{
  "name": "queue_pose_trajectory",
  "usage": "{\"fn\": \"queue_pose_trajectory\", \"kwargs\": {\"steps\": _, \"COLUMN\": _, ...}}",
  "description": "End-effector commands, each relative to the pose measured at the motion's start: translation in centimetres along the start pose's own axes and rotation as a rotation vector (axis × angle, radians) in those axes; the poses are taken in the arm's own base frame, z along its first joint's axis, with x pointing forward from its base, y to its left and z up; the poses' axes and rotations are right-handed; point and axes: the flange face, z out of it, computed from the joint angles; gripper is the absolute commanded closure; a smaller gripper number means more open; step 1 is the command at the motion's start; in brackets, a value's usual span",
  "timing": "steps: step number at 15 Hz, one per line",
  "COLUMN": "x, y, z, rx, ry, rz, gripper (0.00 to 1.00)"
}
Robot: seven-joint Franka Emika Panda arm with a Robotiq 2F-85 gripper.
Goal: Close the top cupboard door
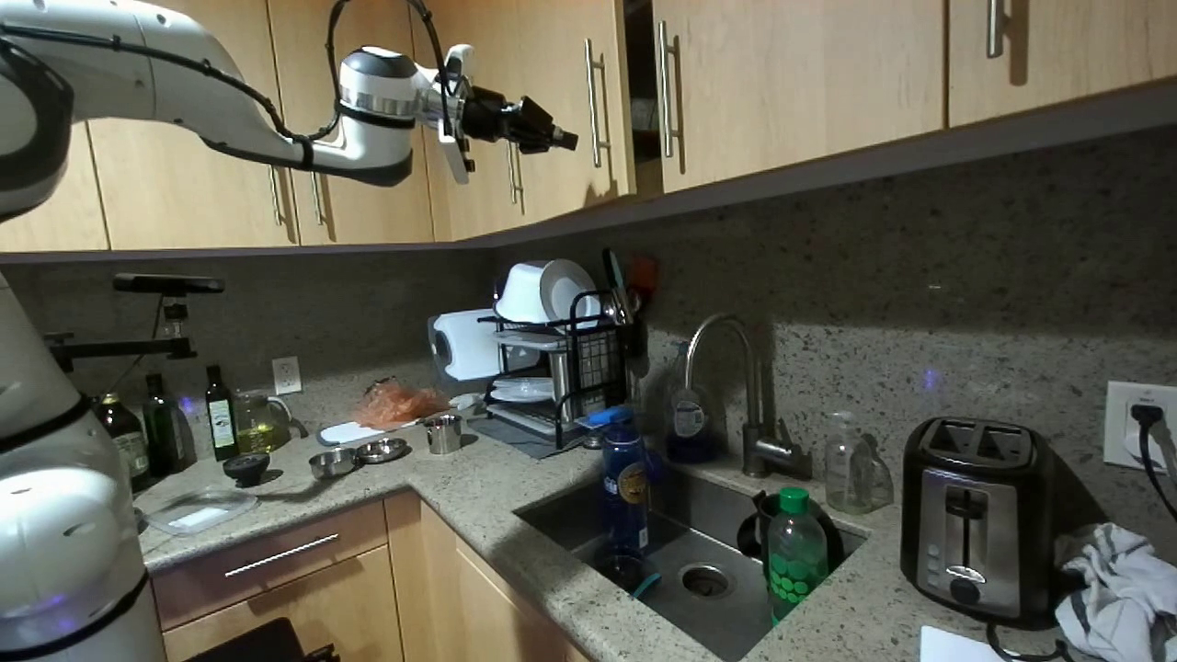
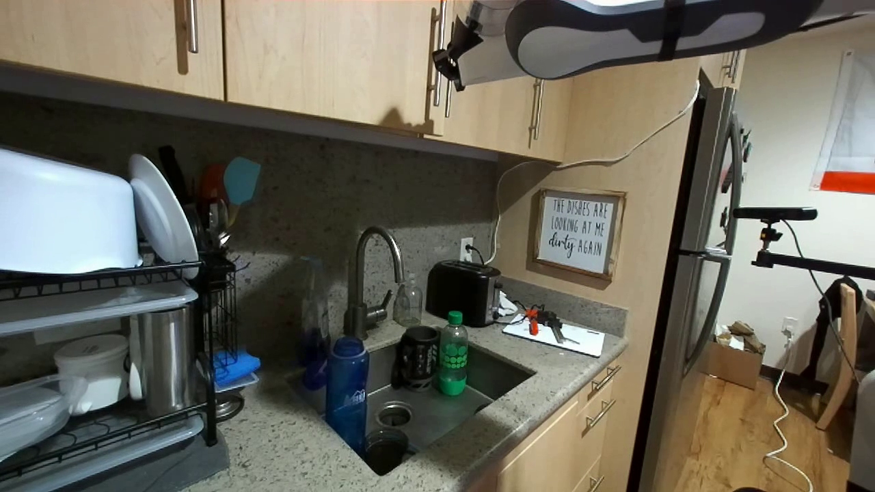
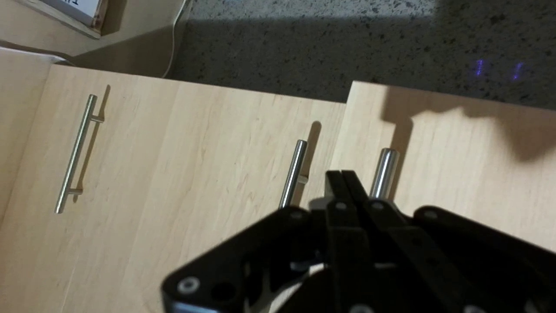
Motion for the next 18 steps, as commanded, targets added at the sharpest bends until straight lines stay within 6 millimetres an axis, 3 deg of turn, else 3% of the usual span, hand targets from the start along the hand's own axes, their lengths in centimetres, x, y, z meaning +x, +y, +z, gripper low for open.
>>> {"fn": "queue_pose_trajectory", "kwargs": {"steps": 1, "x": 1.3, "y": 0.0, "z": 1.5, "rx": 0.016, "ry": -0.023, "rz": 0.029, "gripper": 0.96}}
{"fn": "queue_pose_trajectory", "kwargs": {"steps": 9, "x": 2.8, "y": -0.1, "z": 5.1, "rx": 0.047, "ry": -0.112, "rz": 0.036, "gripper": 0.96}}
{"fn": "queue_pose_trajectory", "kwargs": {"steps": 18, "x": 5.5, "y": 0.7, "z": 7.5, "rx": 0.041, "ry": -0.123, "rz": 0.019, "gripper": 0.96}}
